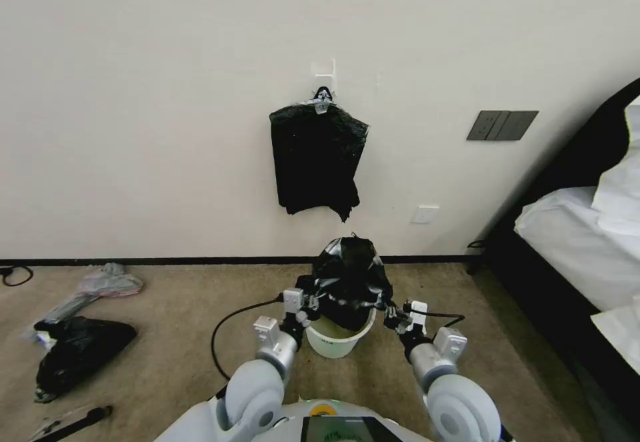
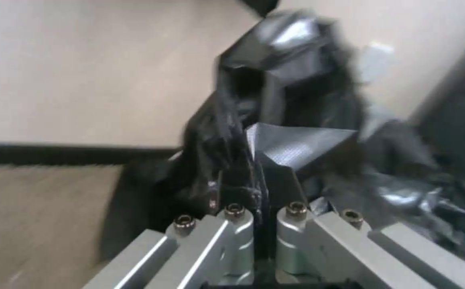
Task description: Place a trash bag onto the trash bin.
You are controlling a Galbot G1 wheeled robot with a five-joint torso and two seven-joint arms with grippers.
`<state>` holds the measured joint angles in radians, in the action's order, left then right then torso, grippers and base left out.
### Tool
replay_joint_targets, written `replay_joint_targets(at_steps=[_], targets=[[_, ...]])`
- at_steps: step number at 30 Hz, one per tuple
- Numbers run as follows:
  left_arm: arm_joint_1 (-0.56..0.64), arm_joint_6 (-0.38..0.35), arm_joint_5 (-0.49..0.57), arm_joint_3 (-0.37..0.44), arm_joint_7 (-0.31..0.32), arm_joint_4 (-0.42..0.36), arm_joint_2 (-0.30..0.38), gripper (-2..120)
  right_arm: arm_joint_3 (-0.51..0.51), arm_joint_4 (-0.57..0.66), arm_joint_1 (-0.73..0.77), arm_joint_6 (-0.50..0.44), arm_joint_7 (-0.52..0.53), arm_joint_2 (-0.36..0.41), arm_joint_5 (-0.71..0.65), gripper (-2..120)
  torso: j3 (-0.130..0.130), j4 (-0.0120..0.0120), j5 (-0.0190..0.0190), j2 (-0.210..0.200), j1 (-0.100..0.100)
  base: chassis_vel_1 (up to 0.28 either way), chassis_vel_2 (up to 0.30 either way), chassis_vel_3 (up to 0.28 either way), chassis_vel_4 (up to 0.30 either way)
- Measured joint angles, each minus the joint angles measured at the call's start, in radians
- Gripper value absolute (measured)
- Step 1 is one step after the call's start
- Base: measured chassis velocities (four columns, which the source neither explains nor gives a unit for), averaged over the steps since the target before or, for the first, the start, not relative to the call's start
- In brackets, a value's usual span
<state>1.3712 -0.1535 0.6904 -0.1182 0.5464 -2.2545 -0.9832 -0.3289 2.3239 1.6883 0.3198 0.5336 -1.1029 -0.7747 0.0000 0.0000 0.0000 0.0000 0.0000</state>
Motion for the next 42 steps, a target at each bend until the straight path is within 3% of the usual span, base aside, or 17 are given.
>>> replay_joint_targets(at_steps=[6,14,36,42], targets=[[0.149,-0.008,-0.039,0.041,-0.003,-0.037,0.016,0,0.078,0.006,-0.033,0.126,0.156,0.0,-0.014,0,0.0,0.0002,0.0,0.0,0.0,0.0,0.0,0.0,0.0],[0.217,-0.027,-0.07,0.036,0.01,-0.037,0.01,0,0.185,0.046,-0.051,0.227,0.283,0.012,-0.059,0,0.0,0.0001,-0.0002,0.0,0.0,0.0,0.0,0.0,0.0],[0.236,-0.066,-0.059,0.048,0.024,0.019,0.036,0,0.207,-0.02,-0.056,0.271,0.287,0.016,-0.074,0,0.0,0.0,0.0,0.0,0.0,0.0,0.0,0.0,0.0],[0.178,-0.069,-0.028,0.051,0.024,0.084,0.025,0,0.23,-0.071,-0.104,0.269,0.284,0.005,-0.073,0,0.0,0.0,0.0,0.0,0.0,0.0,0.0,0.0,0.0]])
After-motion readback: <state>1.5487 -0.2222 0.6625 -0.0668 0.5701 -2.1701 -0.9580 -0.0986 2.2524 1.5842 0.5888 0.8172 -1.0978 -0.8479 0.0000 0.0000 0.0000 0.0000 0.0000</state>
